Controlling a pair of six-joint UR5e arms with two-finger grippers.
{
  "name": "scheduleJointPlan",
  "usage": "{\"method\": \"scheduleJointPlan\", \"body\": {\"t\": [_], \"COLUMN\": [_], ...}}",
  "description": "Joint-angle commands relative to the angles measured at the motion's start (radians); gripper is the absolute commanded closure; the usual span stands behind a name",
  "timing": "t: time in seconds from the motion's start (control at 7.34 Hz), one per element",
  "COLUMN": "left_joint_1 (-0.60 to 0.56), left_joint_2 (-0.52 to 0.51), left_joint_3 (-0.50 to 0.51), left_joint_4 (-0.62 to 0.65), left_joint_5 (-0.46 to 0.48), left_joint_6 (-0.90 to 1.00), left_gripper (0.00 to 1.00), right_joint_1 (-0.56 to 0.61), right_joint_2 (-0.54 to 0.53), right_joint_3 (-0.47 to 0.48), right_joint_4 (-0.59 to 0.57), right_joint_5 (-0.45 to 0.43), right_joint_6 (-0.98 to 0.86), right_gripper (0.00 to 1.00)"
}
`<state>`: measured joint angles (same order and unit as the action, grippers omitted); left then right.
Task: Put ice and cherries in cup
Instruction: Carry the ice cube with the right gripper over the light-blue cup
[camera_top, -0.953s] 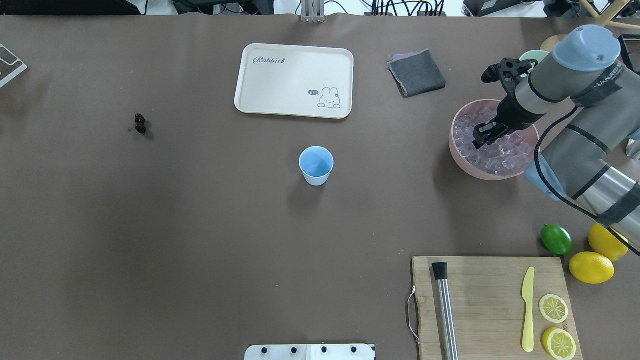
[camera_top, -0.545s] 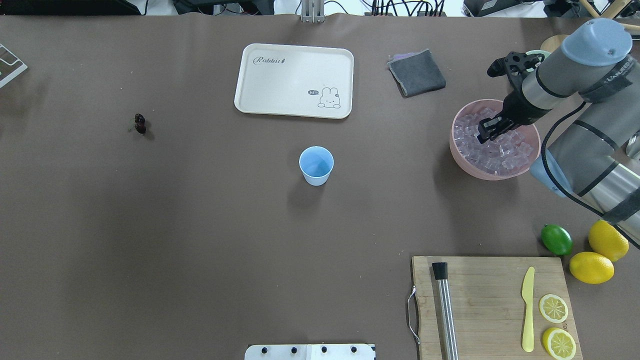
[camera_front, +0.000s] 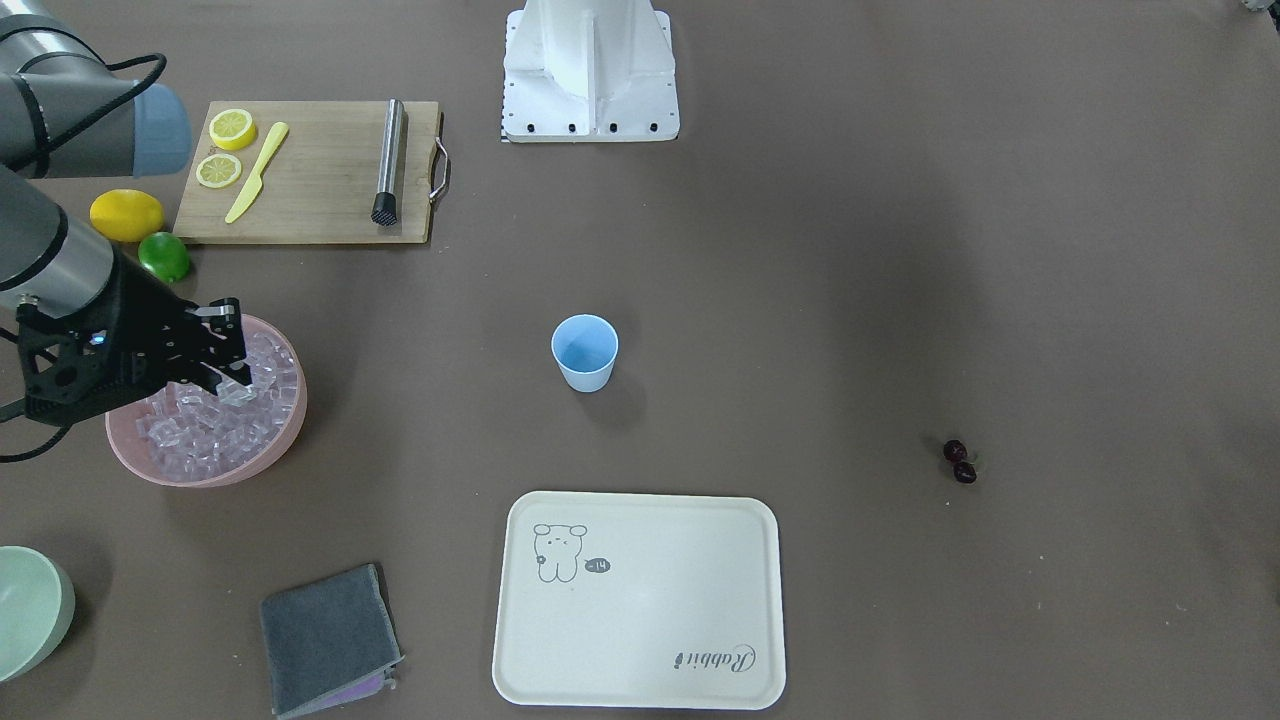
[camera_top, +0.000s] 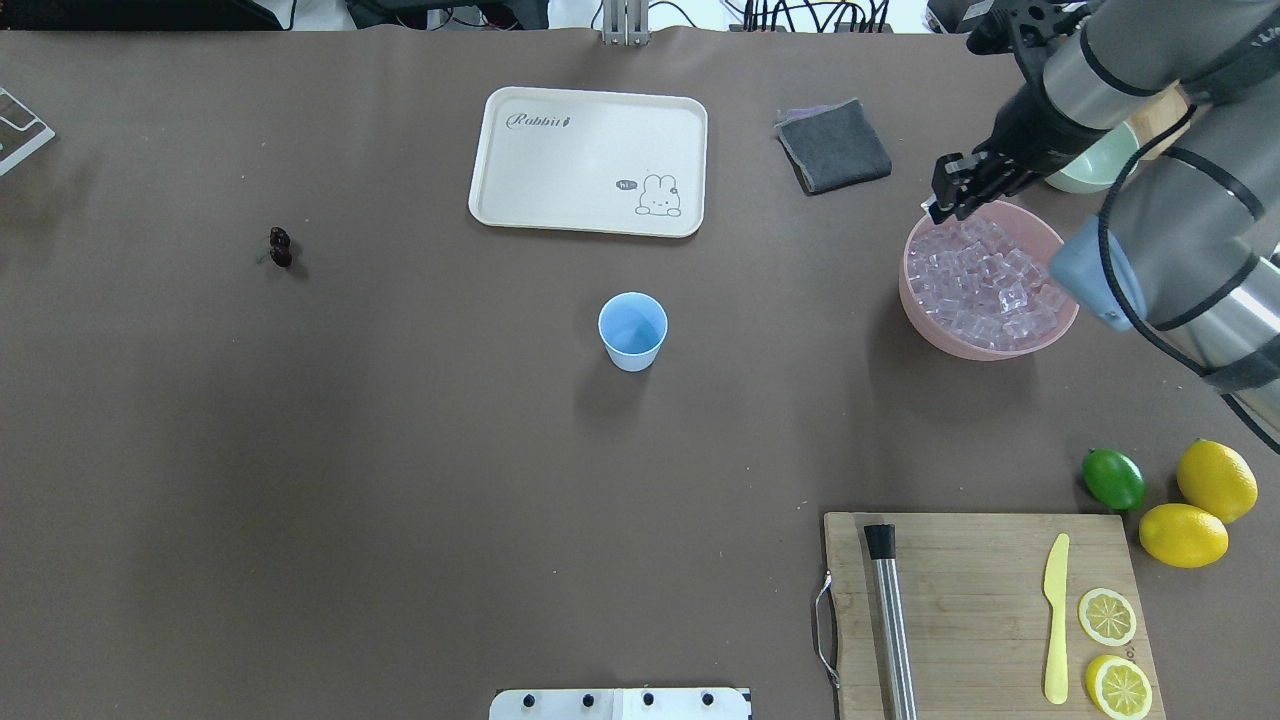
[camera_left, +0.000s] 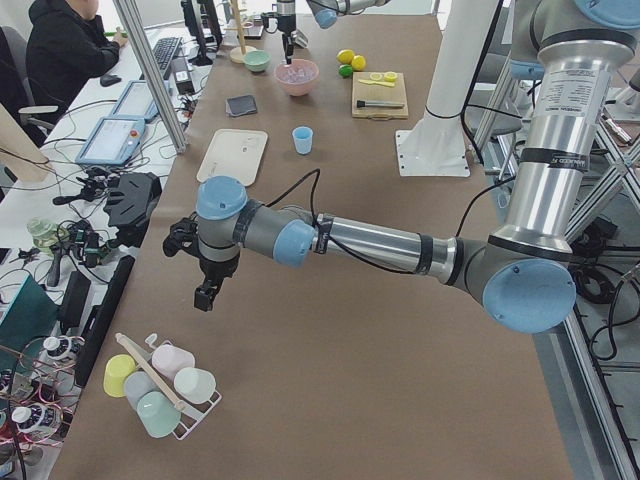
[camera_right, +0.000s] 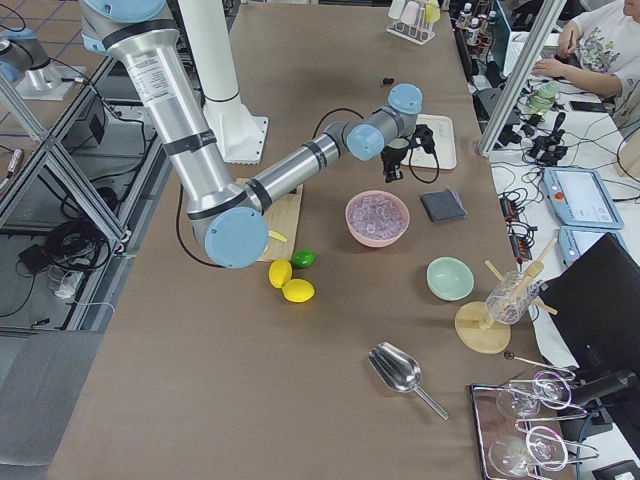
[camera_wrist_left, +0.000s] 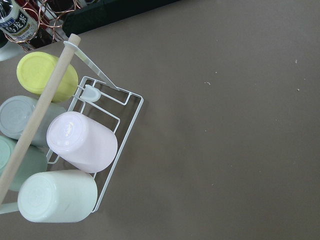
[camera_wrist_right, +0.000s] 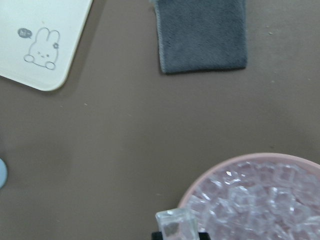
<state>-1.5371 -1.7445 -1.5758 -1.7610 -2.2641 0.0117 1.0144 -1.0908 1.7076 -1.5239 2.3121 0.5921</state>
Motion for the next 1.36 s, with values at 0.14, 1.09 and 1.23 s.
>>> {"method": "scheduleJointPlan", "body": {"t": [0.14, 1.09, 1.23], "left_joint_1": [0.005, 0.012, 0.012], "left_joint_2": [-0.001, 0.0, 0.0], "left_joint_3": [0.0, -0.003, -0.001], "left_joint_4": [0.0, -0.043, -0.043], "left_joint_5": [0.0, 0.002, 0.002], "left_joint_6": [-0.001, -0.044, -0.044], "left_gripper": [0.02, 0.02, 0.02], "right_joint_1": [-0.155, -0.412, -0.412], "right_joint_2": [0.327, 0.427, 0.396], "right_joint_3": [-0.19, -0.243, -0.212], "right_joint_4": [-0.024, -0.015, -0.015], "right_joint_5": [-0.121, -0.392, -0.392], "right_joint_6": [0.275, 0.46, 0.453], "right_gripper": [1.0, 1.0, 1.0]}}
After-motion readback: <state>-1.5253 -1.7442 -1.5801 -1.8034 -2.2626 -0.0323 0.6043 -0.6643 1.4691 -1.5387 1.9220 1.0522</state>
